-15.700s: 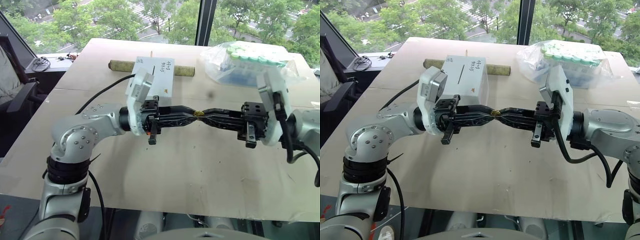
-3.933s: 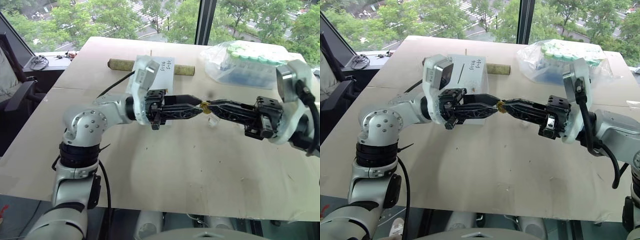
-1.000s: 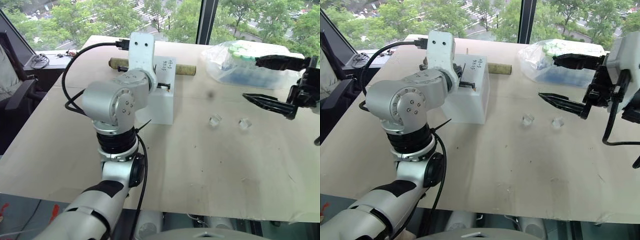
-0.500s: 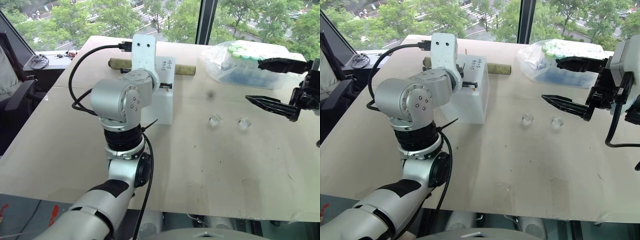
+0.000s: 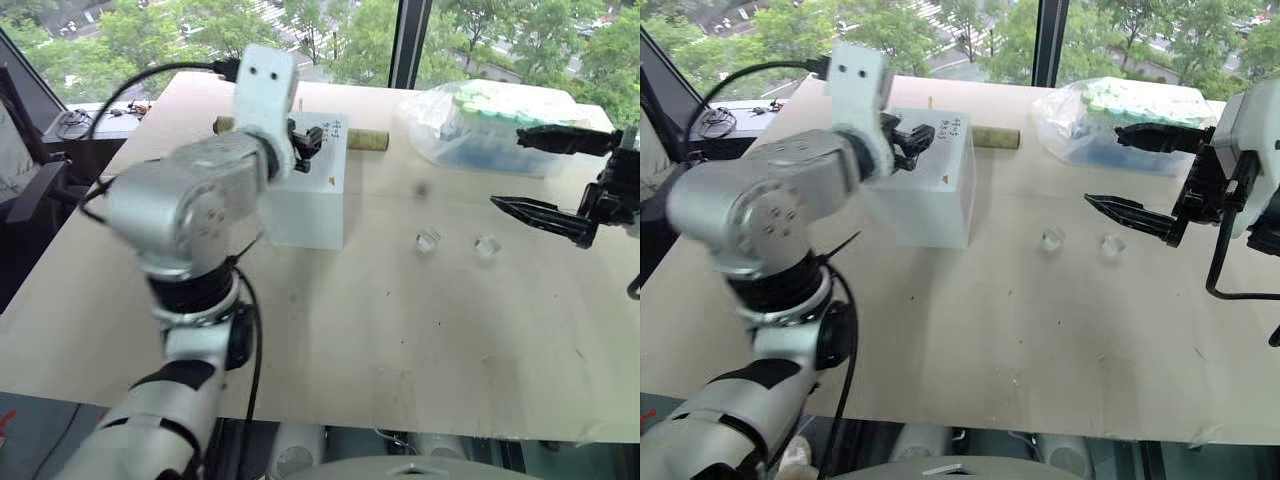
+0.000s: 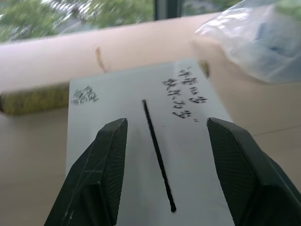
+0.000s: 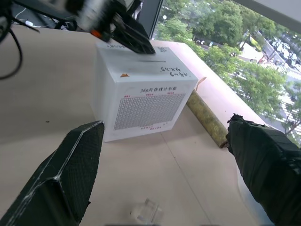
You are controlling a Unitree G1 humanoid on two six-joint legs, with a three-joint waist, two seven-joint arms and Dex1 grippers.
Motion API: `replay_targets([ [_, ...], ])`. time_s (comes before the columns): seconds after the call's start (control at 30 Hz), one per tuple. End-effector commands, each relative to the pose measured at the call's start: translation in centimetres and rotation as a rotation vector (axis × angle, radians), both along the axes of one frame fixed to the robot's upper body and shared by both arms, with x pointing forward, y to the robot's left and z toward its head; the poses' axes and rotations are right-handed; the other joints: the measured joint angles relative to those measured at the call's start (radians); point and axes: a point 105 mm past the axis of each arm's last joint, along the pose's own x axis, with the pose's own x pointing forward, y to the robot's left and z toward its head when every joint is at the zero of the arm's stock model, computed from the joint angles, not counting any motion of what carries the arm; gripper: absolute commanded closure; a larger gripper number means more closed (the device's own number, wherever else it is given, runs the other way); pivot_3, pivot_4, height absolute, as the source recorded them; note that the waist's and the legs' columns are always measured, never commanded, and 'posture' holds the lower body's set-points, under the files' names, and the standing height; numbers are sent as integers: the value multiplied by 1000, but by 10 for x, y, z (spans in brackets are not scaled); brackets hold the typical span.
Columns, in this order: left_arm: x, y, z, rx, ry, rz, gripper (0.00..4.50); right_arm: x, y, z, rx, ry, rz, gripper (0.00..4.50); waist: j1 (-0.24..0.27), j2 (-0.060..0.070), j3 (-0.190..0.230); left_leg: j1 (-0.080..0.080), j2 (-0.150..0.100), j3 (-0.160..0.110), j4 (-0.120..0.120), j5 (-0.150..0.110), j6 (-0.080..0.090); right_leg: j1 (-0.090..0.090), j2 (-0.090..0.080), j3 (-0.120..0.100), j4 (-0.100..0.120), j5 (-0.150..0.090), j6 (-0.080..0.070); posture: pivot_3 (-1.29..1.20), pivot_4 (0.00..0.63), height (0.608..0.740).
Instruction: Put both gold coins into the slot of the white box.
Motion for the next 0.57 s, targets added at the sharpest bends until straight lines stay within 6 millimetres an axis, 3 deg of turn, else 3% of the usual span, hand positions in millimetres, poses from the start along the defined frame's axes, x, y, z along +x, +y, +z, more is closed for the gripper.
replay_targets([
  [0.03, -46, -11, 4, -23, -68, -379, 1702, -8, -10, 5, 9, -37, -54, 0, 3, 0, 0, 0, 1, 0, 0, 0, 0, 0, 0, 0, 0, 0, 0, 0, 150, 740],
  [0.17, -81, 1, -11, -100, -47, -627, 1702, -18, -27, -12, 10, 11, -137, 0, 7, 0, 0, 0, 0, -1, 1, -1, 1, 1, -1, -2, 0, 0, 0, 0, 150, 740],
  [0.23, -85, 15, -23, -124, -1, -628, 1702, -31, -36, -27, -8, 66, -176, 0, 9, 0, 0, 0, 0, -1, 2, -2, 4, 2, -1, -2, 0, 0, 0, 0, 150, 740],
  [0.33, -90, 48, -71, -84, 142, -567, 1702, -59, -61, -63, -60, 189, -299, 0, 9, 1, -3, 2, -1, -1, 1, -2, 4, 3, -1, -2, 0, 0, 0, 0, 150, 740],
  [0.4, -94, 61, -94, -56, 208, -538, 1702, -71, -71, -72, -71, 222, -344, 0, 6, 2, -3, 3, -1, 0, 0, -2, 4, 4, 0, -1, -1, -1, 0, 0, 150, 740],
  [0.57, -95, 67, -112, -25, 224, -569, 1702, -84, -95, -88, -76, 261, -431, 0, 4, 2, -4, 5, 3, 0, 1, -5, 0, 3, -1, -1, -1, -3, -3, 0, 150, 740],
])
